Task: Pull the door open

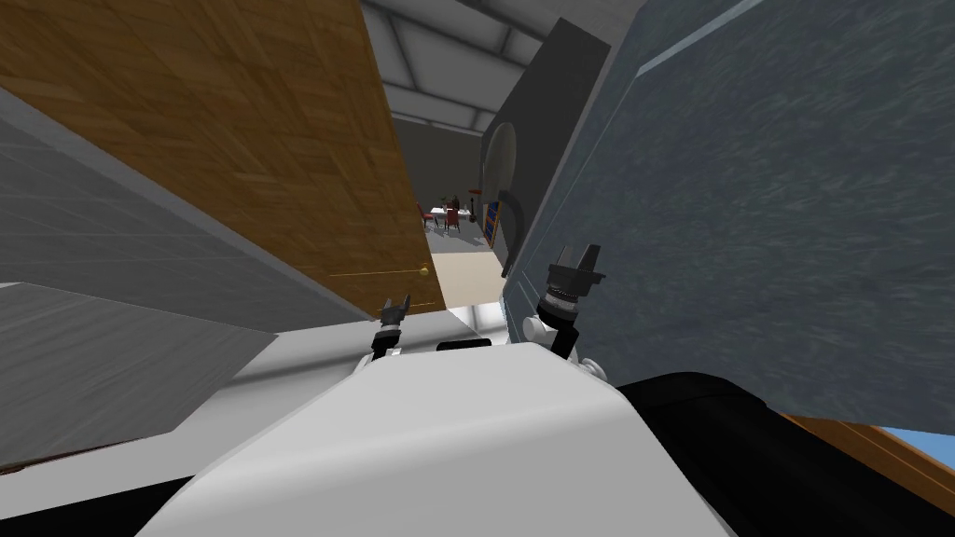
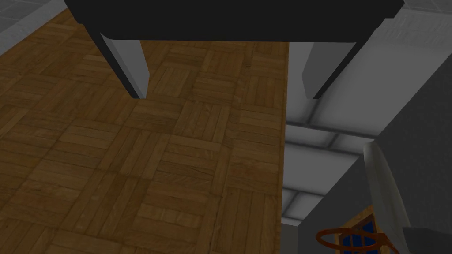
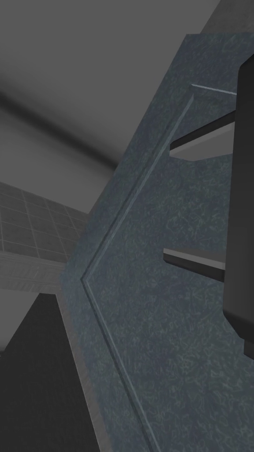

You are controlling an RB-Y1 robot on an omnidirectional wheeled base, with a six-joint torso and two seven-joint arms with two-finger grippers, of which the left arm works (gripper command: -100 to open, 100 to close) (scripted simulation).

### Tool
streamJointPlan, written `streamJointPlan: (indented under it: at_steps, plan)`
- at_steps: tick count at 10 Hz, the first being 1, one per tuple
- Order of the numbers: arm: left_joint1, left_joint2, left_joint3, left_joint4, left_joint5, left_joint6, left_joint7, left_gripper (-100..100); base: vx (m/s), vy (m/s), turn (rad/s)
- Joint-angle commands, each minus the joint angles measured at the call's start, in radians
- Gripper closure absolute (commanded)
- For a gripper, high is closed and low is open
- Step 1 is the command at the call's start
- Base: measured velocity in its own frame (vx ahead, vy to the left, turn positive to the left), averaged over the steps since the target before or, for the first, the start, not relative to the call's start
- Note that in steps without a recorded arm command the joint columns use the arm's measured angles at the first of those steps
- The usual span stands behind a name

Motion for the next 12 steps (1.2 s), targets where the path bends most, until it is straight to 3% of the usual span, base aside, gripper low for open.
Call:
streamJointPlan:
  at_steps: [1, 12]
  plan:
    - [-0.01, -0.003, 0.007, 0.027, -0.009, 0.002, -0.031, -100, 0.101, -0.004, -0.048]
    - [-0.059, -0.033, 0.061, 0.232, -0.066, -0.022, -0.237, -100, 0.103, 0.003, -0.052]
